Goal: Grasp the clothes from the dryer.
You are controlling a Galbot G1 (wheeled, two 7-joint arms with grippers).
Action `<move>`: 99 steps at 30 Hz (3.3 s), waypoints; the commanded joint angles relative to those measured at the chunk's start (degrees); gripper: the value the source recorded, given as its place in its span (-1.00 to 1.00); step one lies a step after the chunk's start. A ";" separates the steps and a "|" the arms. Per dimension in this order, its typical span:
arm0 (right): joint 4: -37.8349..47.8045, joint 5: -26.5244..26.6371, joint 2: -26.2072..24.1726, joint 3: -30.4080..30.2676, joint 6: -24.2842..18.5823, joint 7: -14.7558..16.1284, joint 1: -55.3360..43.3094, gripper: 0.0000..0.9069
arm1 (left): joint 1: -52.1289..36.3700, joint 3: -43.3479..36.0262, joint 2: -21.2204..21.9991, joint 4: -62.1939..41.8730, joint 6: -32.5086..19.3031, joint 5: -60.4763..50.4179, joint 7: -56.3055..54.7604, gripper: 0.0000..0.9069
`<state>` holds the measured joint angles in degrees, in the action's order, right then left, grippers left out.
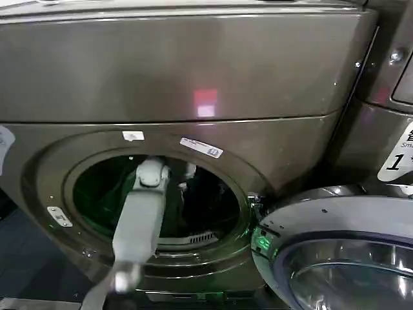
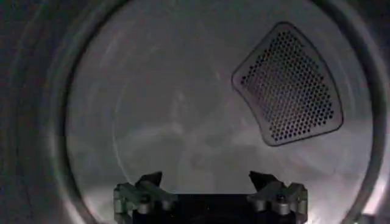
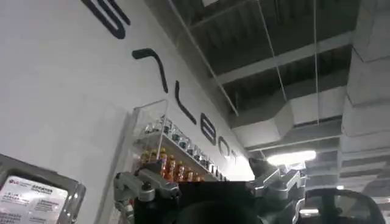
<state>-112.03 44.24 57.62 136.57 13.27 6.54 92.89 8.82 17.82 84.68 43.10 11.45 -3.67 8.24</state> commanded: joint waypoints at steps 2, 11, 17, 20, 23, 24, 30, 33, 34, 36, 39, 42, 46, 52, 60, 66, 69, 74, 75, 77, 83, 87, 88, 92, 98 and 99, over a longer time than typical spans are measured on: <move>0.08 -0.07 -0.11 -0.03 -0.08 0.03 -0.03 1.00 | -15.22 -19.65 -3.81 -18.79 -4.64 -6.97 28.05 1.00; 0.52 -0.22 -0.22 0.06 -0.24 0.05 -0.07 1.00 | -20.14 -28.58 -3.04 -25.24 -7.63 -28.23 36.97 1.00; 0.46 -0.21 0.04 0.19 -0.25 0.03 -0.02 1.00 | -21.34 -30.25 -2.67 -27.59 -8.58 -39.72 40.48 1.00; 0.40 -0.19 0.15 0.42 -0.27 0.01 0.14 1.00 | -21.51 -30.51 -2.45 -28.69 -8.65 -43.47 41.00 1.00; 0.43 -0.17 0.17 0.65 -0.27 0.00 0.32 1.00 | -21.02 -30.50 -2.31 -28.75 -8.39 -47.96 40.40 1.00; 0.39 -0.15 0.18 0.70 -0.26 0.01 0.36 1.00 | -20.90 -30.44 -2.11 -29.01 -7.93 -48.85 40.15 1.00; 0.10 -0.17 0.42 0.66 -0.26 0.03 0.22 1.00 | -19.90 -30.13 -1.39 -31.29 -6.62 -53.44 39.99 1.00; 0.16 -0.25 0.41 0.47 -0.28 0.02 0.00 1.00 | -19.44 -30.04 -1.35 -31.23 -6.42 -53.26 40.19 1.00; 0.18 -0.27 0.39 0.43 -0.29 0.03 -0.05 1.00 | -19.13 -29.97 -1.26 -31.24 -6.17 -53.03 40.13 1.00; 0.22 -0.32 0.43 0.31 -0.32 0.04 -0.13 1.00 | -18.62 -29.93 -1.15 -31.42 -6.10 -52.26 40.05 1.00; 0.41 -0.40 0.48 0.26 -0.42 0.10 -0.18 1.00 | -17.57 -29.67 -1.03 -32.04 -6.05 -51.73 40.05 1.00; 0.46 -0.44 0.51 0.14 -0.45 0.16 -0.33 1.00 | -17.20 -29.64 -1.07 -32.35 -5.96 -51.44 39.97 1.00; 0.43 -0.55 0.62 -0.25 -0.47 0.17 -0.55 1.00 | -16.85 -29.69 -1.18 -32.76 -6.11 -51.21 40.03 1.00; 0.58 -0.57 0.62 -0.23 -0.52 0.19 -0.64 1.00 | -16.47 -29.83 -1.26 -33.19 -6.40 -51.17 40.40 -0.45; 0.56 -0.53 0.69 -0.10 -0.50 0.17 -0.41 1.00 | -17.42 -29.92 -1.39 -33.01 -7.06 -50.83 40.28 -1.00; 0.50 -0.48 0.70 0.13 -0.48 0.20 -0.14 1.00 | -17.47 -29.92 -1.49 -32.75 -7.22 -50.75 40.19 -1.00; 0.45 -0.46 0.81 0.21 -0.47 0.17 -0.07 1.00 | -17.48 -29.43 -1.88 -31.79 -7.53 -49.98 40.04 -1.00; 0.48 -0.53 0.87 0.10 -0.44 0.09 -0.19 1.00 | -16.75 -23.95 -2.09 -27.00 -6.36 -45.87 38.16 -1.00; 0.42 -0.54 0.81 0.04 -0.41 0.07 -0.24 1.00 | -16.49 -23.08 -2.21 -25.25 -6.07 -44.14 37.86 -1.00; 0.41 -0.57 0.74 -0.01 -0.41 0.02 -0.28 1.00 | -15.96 -20.05 -2.27 -22.82 -5.13 -40.68 37.23 -1.00; 0.57 -0.59 0.69 0.18 -0.43 0.00 -0.16 1.00 | -11.43 -13.64 -3.56 -15.45 -2.11 -27.18 32.34 -1.00; 0.45 -0.72 0.67 -0.22 -0.43 -0.06 -0.26 1.00 | -6.43 -10.97 -4.66 -9.17 0.12 -20.18 27.92 -1.00; 0.49 -0.71 0.70 -0.20 -0.44 -0.09 -0.27 1.00 | -4.87 -10.28 -5.16 -6.01 1.03 -16.70 26.67 -1.00; 0.41 -0.73 0.96 -0.22 -0.49 -0.21 -0.25 1.00 | 1.91 -6.28 -6.85 5.64 2.96 -10.51 20.86 -1.00; 0.35 -1.86 0.86 -0.92 -0.63 -0.44 -0.63 1.00 | 10.17 -4.36 -7.59 20.38 2.87 -0.41 6.43 -1.00; 0.31 -1.87 0.95 -0.99 -0.64 -0.47 -0.59 1.00 | 10.85 -4.38 -7.20 21.33 2.94 0.75 3.77 -1.00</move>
<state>-111.54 43.01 58.39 135.90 12.73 6.20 92.34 9.47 9.71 77.88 45.82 13.17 -17.33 28.95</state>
